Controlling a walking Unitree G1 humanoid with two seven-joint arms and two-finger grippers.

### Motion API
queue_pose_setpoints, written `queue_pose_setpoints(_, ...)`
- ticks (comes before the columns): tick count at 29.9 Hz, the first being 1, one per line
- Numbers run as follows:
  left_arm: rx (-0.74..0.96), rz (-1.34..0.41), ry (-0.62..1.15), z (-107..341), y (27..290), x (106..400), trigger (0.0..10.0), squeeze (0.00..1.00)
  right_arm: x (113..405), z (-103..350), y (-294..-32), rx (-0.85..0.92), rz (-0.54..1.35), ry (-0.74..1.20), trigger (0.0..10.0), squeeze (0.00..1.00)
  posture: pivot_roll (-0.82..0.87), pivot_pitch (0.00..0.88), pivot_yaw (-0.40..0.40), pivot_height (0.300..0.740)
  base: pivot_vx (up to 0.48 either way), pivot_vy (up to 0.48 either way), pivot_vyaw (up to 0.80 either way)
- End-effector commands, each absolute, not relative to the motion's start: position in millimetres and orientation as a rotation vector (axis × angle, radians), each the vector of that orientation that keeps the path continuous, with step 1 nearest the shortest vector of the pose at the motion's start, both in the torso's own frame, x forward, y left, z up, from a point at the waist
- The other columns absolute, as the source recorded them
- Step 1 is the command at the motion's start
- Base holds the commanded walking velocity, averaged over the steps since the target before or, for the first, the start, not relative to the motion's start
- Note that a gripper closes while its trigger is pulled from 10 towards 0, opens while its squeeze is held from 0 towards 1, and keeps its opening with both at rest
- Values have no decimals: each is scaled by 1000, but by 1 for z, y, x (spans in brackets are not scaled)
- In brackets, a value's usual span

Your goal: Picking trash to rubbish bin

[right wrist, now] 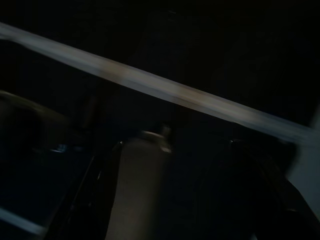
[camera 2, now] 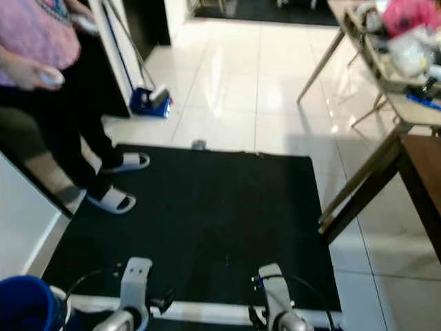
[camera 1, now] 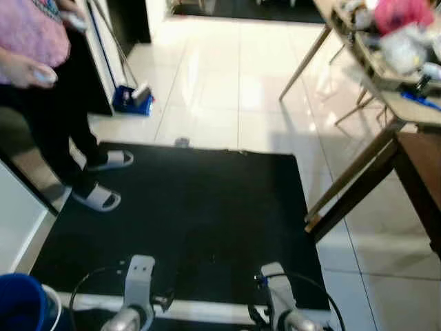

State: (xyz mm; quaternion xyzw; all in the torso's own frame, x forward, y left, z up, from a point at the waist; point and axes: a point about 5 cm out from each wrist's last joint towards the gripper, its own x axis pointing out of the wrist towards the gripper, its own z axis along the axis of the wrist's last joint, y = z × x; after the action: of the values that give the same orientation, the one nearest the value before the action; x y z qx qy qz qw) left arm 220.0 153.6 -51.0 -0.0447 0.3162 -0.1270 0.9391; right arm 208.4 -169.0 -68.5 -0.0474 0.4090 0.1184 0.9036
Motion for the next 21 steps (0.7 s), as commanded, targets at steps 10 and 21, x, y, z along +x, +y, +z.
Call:
queue_pose_setpoints(10,-90,-255,663,-54,156,215,10000,0,206,-71,-167,-87,244,860,10000,0,-39,158,0,740,324,0,0)
queue_pose_setpoints(21,-92,-257,663,-54,156,215,10000,0,207,-70,-166,-95,250,855,10000,0,-36,156,0,740,321,0,0)
